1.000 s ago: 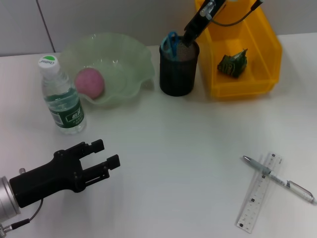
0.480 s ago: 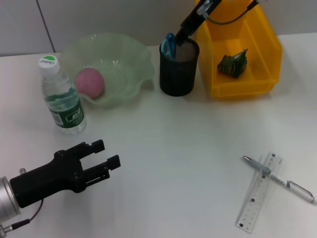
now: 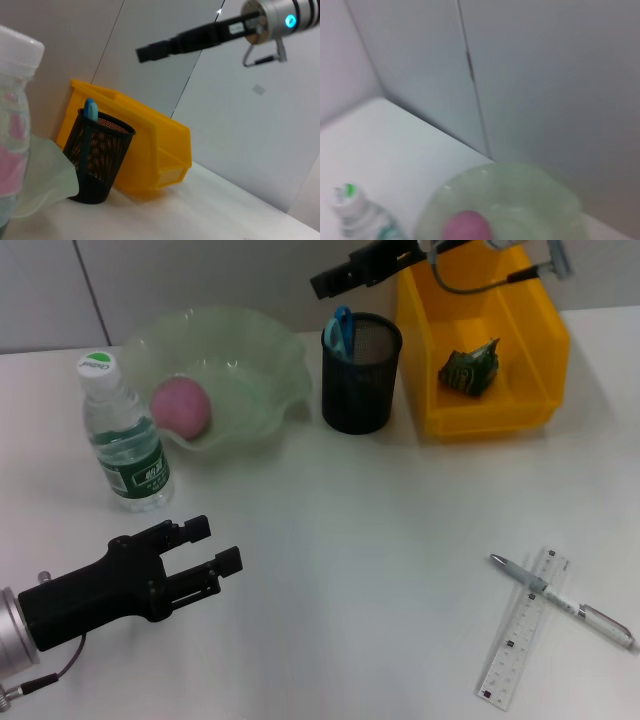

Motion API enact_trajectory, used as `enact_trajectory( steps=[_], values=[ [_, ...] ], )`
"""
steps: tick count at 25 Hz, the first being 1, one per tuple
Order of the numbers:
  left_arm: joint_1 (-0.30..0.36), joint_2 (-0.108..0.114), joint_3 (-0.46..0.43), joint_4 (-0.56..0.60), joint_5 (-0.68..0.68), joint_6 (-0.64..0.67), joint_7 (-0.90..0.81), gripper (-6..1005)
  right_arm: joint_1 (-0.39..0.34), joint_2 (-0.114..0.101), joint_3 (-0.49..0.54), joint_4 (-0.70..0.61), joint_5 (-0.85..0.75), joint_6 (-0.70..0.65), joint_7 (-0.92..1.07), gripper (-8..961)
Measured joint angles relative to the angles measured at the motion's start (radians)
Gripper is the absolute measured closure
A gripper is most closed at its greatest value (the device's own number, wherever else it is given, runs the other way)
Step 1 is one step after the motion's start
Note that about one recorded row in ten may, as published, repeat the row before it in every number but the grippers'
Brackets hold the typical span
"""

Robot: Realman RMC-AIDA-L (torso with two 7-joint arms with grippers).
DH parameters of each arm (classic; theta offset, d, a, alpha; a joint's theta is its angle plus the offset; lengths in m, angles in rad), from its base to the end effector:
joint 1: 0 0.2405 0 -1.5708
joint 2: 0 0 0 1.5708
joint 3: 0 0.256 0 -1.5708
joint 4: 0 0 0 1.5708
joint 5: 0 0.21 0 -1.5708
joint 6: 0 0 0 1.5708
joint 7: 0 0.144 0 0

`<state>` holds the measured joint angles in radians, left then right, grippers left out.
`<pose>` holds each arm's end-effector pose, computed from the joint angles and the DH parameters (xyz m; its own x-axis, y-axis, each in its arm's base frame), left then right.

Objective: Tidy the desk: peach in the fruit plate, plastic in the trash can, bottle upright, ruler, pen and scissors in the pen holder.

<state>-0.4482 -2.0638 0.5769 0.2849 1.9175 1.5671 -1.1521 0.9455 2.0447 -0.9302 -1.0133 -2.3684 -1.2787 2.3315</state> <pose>-0.2953 0.2754 -0.0388 0.6012 0.4306 0.6732 0.6058 -0.7950 -0.0326 0.0999 0.4575 0.0417 0.8127 -0.4990 -0.3009 -0.5821 -0.7192 -0.3793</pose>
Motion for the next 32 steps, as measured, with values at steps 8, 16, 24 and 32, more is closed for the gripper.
enact_trajectory(
  steps=[8,16,24,32],
  values=[
    [0.0,0.001,0.0,0.011,0.003,0.001,-0.015,259,-0.199,-0.054,0.005,-0.027,0.286,-0.187,-0.062,271],
    [0.0,0.001,-0.001,0.012,0.003,-0.008,-0.016,258,-0.343,-0.045,0.061,0.003,0.443,-0.285,-0.215,274],
    [-0.008,0.001,-0.001,0.011,0.005,-0.011,-0.017,258,-0.435,-0.021,0.105,0.115,0.508,-0.303,-0.326,277],
    [-0.01,0.001,0.01,0.011,0.006,-0.016,-0.017,259,-0.419,0.023,0.209,0.254,0.525,-0.237,-0.507,279]
  ],
)
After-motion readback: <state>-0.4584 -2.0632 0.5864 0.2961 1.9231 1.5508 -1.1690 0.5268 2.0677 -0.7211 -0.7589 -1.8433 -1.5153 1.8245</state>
